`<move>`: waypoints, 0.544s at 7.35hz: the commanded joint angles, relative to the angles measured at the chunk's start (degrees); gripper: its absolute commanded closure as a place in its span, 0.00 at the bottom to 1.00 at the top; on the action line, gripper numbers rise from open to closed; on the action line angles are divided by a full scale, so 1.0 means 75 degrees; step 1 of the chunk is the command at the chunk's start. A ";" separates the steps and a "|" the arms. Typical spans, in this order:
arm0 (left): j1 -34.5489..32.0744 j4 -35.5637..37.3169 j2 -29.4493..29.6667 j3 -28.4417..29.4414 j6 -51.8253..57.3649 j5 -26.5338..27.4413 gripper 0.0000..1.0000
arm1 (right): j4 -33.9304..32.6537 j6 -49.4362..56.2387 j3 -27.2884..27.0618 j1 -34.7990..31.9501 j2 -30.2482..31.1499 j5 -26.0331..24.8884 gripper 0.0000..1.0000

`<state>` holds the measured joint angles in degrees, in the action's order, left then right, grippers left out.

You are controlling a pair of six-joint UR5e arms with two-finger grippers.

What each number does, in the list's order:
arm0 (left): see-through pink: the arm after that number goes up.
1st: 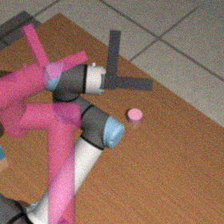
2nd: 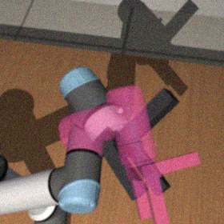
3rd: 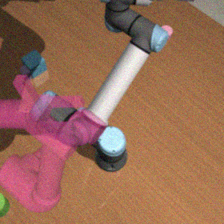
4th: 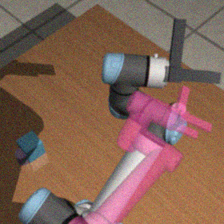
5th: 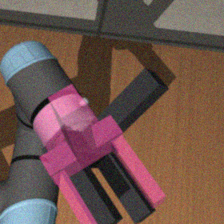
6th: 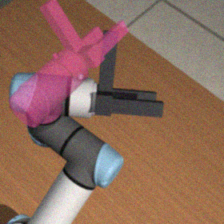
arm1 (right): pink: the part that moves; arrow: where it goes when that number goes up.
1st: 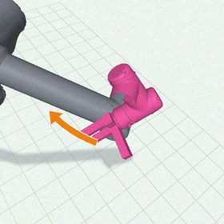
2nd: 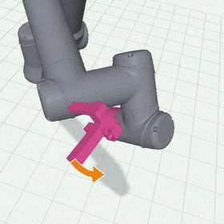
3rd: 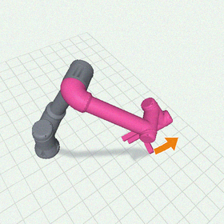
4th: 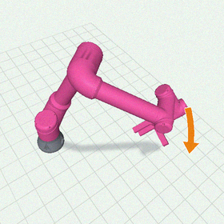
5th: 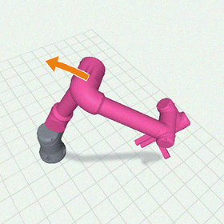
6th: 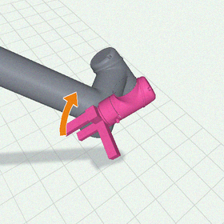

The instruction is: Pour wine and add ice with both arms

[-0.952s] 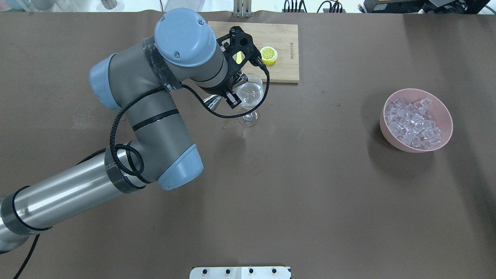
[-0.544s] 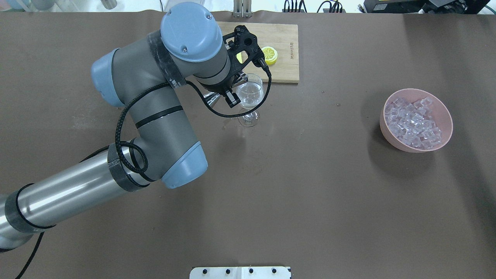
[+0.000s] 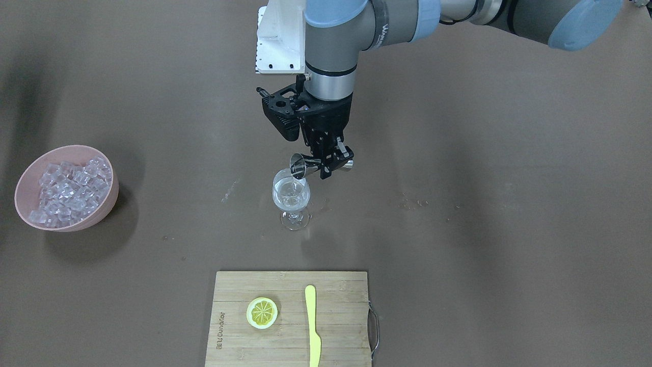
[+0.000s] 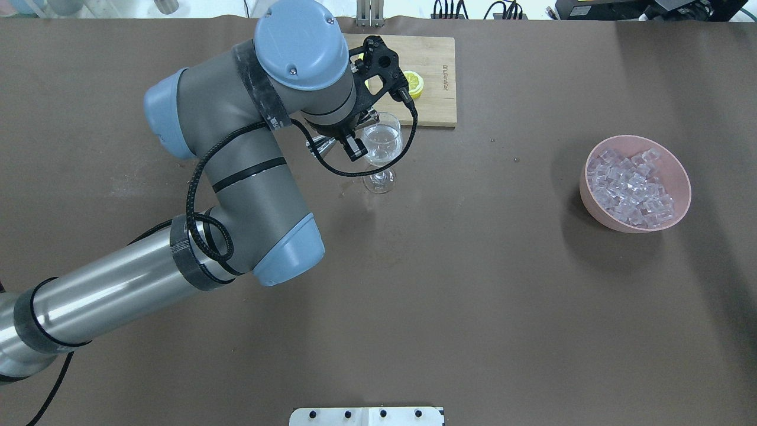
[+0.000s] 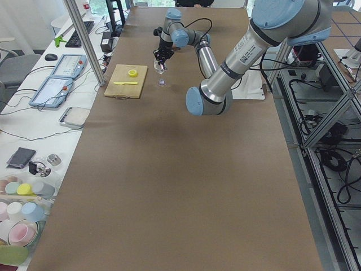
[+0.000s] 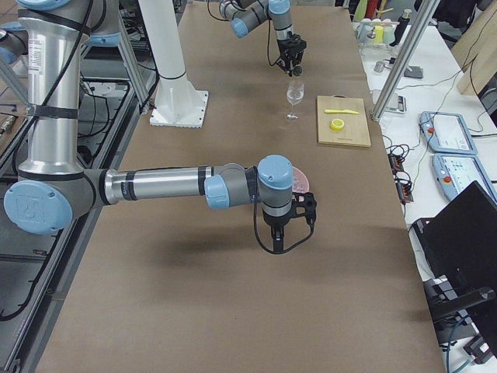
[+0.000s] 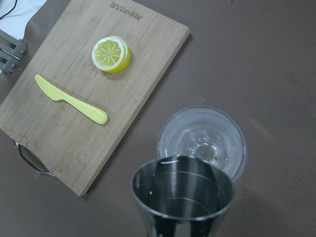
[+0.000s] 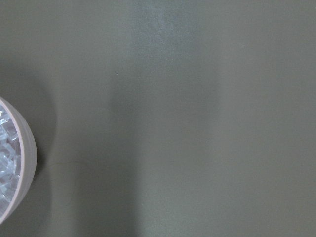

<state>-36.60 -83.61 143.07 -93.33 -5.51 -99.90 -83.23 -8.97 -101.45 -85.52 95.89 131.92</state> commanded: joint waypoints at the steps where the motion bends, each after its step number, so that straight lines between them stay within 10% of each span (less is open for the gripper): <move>1: 0.0005 0.0445 0.0281 0.0093 0.0277 0.0240 1.00 | 0.0000 0.0000 0.0039 0.0000 0.0000 0.0001 0.00; 4: 0.0017 0.0741 0.0481 0.0244 0.0535 0.0475 1.00 | 0.0000 0.0000 0.0039 0.0000 0.0024 0.0001 0.00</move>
<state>-36.51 -78.52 146.07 -92.37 -2.44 -97.25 -83.23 -8.97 -101.18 -85.54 95.99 131.92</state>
